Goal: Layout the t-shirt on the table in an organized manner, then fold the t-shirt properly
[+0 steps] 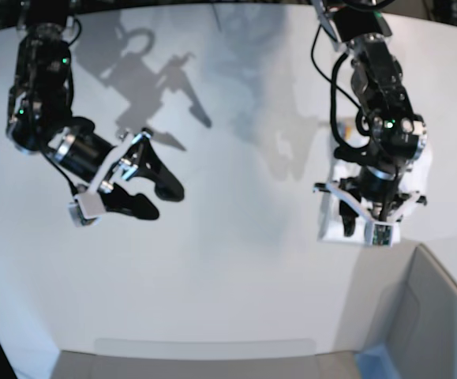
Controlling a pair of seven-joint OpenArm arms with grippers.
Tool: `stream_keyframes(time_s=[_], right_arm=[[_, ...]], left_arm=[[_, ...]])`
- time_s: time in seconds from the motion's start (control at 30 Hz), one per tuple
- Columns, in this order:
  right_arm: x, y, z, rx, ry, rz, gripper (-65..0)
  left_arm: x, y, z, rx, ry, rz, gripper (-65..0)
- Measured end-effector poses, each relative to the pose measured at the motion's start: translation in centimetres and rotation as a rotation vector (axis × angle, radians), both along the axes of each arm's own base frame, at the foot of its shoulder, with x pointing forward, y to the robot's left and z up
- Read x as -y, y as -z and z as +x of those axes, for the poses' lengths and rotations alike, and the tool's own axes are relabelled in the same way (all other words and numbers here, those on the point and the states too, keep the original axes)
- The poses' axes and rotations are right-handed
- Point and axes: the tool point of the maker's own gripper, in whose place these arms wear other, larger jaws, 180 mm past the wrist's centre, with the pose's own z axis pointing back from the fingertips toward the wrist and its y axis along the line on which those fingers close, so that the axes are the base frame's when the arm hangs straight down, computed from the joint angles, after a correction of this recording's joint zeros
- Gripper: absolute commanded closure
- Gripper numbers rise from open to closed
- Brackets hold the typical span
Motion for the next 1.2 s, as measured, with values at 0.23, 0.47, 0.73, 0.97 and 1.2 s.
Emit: stream_keyframes(time_s=[0.23,0.47,0.73,0.97,1.2], right_arm=[[-0.1,0.0,0.0,0.001,-0.003,-0.001,-45.3],[-0.1,0.0,-0.1,0.0,-0.004,-0.003,-45.3],[-0.1,0.0,0.0,0.002,-0.004,-0.002,-45.3],[-0.1,-0.1,0.0,0.002,-0.004,0.0,-45.3],[0.0,0.0,0.0,0.0,-0.004,-0.004,-45.3]], left_arm=[[3.3,1.8,-0.8,-0.102,0.117,0.049,-31.5],[4.5,1.6,-0.6,-0.099,0.153,0.061,-31.4],[4.4,1.7,-0.7,-0.102,0.12,0.018,0.0],[3.9,1.5,-0.6,-0.095,0.055,-0.054,-16.2],[3.4,1.8,-0.8,-0.097,0.018,-0.101,-24.8]])
